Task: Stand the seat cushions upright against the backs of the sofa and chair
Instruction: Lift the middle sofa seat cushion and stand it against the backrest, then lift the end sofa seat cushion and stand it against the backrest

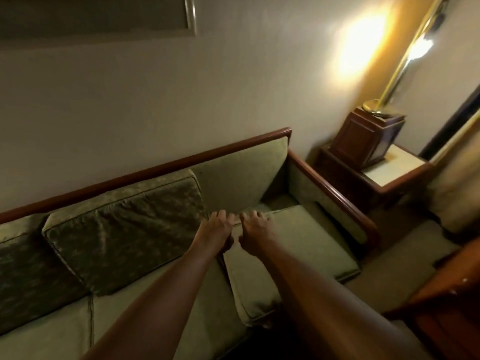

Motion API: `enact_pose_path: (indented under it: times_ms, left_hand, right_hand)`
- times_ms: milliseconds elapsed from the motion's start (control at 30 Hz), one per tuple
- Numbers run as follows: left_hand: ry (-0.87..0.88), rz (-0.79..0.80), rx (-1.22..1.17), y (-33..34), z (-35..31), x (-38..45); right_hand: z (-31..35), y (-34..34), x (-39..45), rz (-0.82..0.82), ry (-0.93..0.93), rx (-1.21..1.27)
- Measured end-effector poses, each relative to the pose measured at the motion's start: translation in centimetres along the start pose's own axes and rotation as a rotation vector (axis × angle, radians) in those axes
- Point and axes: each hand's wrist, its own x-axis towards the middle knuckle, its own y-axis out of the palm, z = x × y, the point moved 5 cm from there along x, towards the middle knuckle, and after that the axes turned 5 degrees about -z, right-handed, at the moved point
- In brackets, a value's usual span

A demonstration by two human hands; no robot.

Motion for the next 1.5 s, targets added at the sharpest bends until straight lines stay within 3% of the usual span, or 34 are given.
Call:
enact_pose_path:
  times_ms: [267,467,600,900,1167,1500]
  left_hand:
    - [0.160,-0.003,0.040,-0.9,-17.5,4.0]
    - [0.157,0.049,0.004,0.9,-29.3,7.6]
    - [0.134,0.081,-0.042,2.4,-33.6,8.3]
    - [-0.048,0.149,-0.057,5.6,-29.7,10.4]
    - [-0.181,0.247,-0.091,12.1,-25.2,12.7]
    - [-0.305,0.477,-0.161,26.6,-24.7,11.9]
  right_hand:
    - [-16.3,-4.0,-5.5,-0.084,0.132,0.055]
    - [-31.7,-4.7,-9.2,-0.039,0.216,-0.014]
    - [-38.8,-4.2,-10.2,0.038,0.303,-0.057]
    - [-35.1,-0.7,-4.2,0.084,0.051,0.000]
    - [-33.8,4.8,1.5,0.177,-0.050,-0.050]
    - [-35.7,19.9,3.0,0.502,-0.207,-0.095]
